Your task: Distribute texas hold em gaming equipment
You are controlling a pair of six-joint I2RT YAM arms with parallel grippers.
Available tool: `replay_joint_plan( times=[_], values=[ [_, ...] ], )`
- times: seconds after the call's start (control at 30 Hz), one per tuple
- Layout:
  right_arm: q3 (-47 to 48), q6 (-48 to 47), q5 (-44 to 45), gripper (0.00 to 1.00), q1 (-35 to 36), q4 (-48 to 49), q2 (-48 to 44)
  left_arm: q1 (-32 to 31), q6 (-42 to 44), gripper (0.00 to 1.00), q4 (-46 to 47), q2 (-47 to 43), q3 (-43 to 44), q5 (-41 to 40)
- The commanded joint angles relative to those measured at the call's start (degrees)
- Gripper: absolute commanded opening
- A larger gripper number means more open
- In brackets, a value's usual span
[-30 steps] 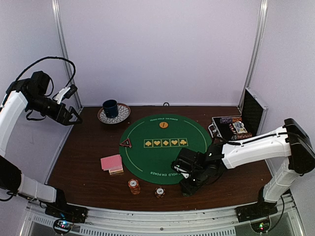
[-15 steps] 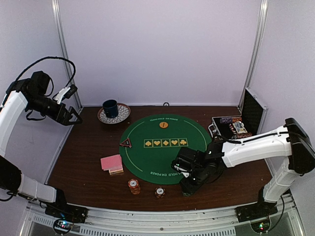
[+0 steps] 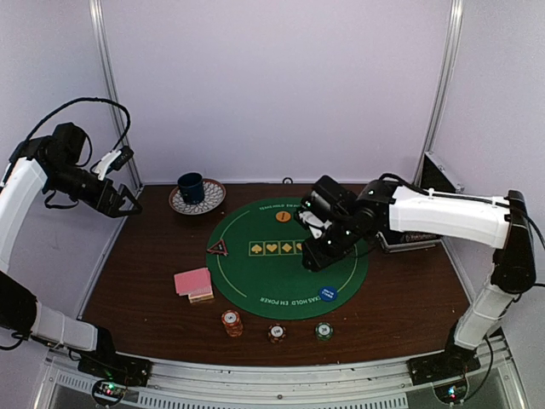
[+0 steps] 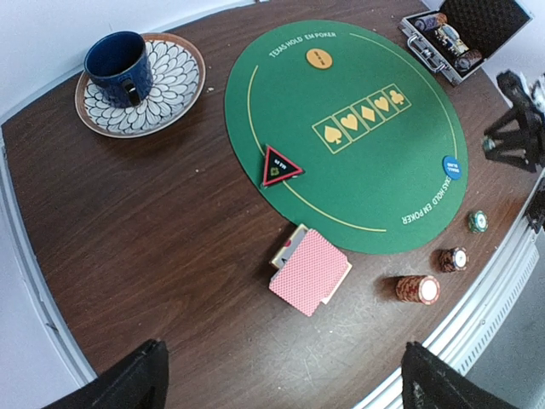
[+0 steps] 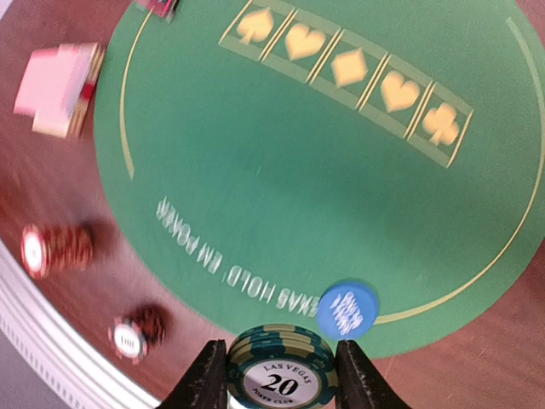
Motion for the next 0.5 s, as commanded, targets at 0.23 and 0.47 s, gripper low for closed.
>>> replay_joint_plan(
  times=[0.23, 0.47],
  values=[
    [24.2, -7.3, 4.1, 0.0, -14.8, 3.5, 23.8, 0.5, 1.5, 0.98, -0.5, -1.0, 0.5, 1.3],
    [39.0, -8.0, 3.2, 0.0, -19.3, 5.4, 38.6, 0.5, 2.0, 0.98, -0.4, -0.4, -0.5, 2.0]
  ],
)
